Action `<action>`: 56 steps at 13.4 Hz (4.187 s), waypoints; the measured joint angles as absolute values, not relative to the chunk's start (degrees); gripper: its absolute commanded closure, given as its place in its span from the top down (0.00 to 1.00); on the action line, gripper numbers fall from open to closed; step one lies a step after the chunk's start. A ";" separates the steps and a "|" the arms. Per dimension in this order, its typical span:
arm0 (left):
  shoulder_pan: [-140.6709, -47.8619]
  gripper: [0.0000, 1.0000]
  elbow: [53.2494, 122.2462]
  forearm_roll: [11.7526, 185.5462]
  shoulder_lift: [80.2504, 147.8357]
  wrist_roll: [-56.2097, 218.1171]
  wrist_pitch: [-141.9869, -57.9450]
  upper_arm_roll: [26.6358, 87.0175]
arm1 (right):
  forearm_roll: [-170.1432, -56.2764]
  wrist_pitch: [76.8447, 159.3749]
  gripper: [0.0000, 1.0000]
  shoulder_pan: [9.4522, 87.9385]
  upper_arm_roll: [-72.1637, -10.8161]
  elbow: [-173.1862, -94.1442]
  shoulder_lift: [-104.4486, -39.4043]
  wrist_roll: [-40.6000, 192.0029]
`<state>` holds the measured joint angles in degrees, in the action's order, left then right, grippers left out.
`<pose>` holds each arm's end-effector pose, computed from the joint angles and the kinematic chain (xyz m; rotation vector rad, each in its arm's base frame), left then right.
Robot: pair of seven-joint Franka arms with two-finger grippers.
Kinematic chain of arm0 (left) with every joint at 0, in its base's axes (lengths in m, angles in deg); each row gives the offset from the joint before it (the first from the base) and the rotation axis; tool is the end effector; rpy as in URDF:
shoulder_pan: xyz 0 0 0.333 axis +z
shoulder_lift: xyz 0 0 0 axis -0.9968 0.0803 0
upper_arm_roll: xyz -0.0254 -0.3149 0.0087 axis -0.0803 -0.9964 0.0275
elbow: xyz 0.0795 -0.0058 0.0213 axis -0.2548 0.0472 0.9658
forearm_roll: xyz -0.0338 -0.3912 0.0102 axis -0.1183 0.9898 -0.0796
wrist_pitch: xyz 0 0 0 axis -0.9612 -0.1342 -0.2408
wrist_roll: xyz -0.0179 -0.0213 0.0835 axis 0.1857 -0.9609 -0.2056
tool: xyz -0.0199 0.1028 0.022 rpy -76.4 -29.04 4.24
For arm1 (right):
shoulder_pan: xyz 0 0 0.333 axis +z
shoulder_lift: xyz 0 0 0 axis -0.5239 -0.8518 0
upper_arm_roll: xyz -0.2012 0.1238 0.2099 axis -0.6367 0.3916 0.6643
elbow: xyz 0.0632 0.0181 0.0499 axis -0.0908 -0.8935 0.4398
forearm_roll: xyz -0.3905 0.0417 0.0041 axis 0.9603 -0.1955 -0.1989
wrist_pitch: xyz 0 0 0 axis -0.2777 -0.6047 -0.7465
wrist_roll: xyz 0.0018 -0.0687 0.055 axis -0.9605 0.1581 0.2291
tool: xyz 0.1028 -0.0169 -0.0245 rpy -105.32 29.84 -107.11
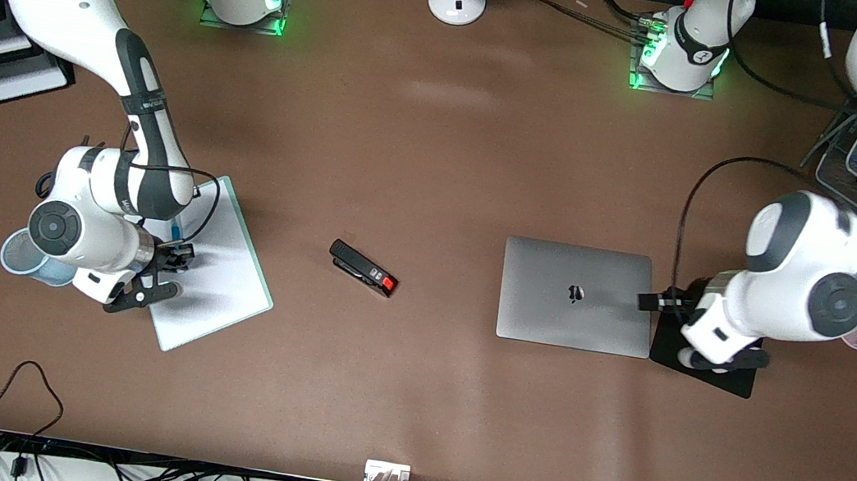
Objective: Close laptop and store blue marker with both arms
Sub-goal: 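Press the lid shut with the left gripper while the right gripper lifts the marker, then raise the left gripper while the right gripper carries the marker toward the cup, then lower the blue marker into the light blue cup with the right gripper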
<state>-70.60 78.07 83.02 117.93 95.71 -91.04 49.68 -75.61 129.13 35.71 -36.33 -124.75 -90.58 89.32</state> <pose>0.6634 -0.0752 0.3551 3.0542 0.2694 -0.2646 0.6892 0.0462 0.2005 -3.0745 -0.6247 0.1567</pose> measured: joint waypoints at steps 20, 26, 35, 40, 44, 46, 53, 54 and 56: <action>-65.82 1.00 57.11 80.93 108.78 80.79 -65.90 47.88 | -99.70 114.32 0.11 21.59 -37.13 -124.42 -69.81 151.29; -80.12 1.00 58.01 85.62 102.63 80.78 -64.46 63.71 | -108.54 109.04 0.10 15.65 -37.19 -124.19 -69.80 176.12; -86.87 1.00 74.89 89.78 90.95 80.54 -70.50 72.43 | -111.07 104.47 0.10 11.37 -37.30 -122.78 -73.93 196.84; -87.97 1.00 79.28 89.79 87.43 80.52 -71.34 72.64 | -113.66 103.33 0.10 11.02 -37.31 -116.49 -80.73 200.31; -87.97 1.00 79.96 89.79 86.97 80.52 -71.34 72.72 | -114.46 102.19 0.10 10.00 -37.30 -114.32 -83.84 201.33; -87.98 1.00 79.97 89.79 86.92 80.52 -71.34 72.69 | -115.52 102.05 0.10 9.23 -37.31 -114.28 -85.09 201.36; -87.99 1.00 80.12 89.79 86.88 80.47 -71.68 72.68 | -116.73 102.01 0.10 7.25 -37.31 -114.19 -88.36 201.79; -88.00 1.00 80.17 89.79 86.93 80.47 -71.70 72.68 | -117.35 102.01 0.10 6.89 -37.31 -114.19 -88.64 201.79; -88.08 1.00 80.18 89.79 87.12 80.44 -71.82 72.66 | -119.02 102.01 0.10 5.98 -37.32 -114.18 -89.56 201.79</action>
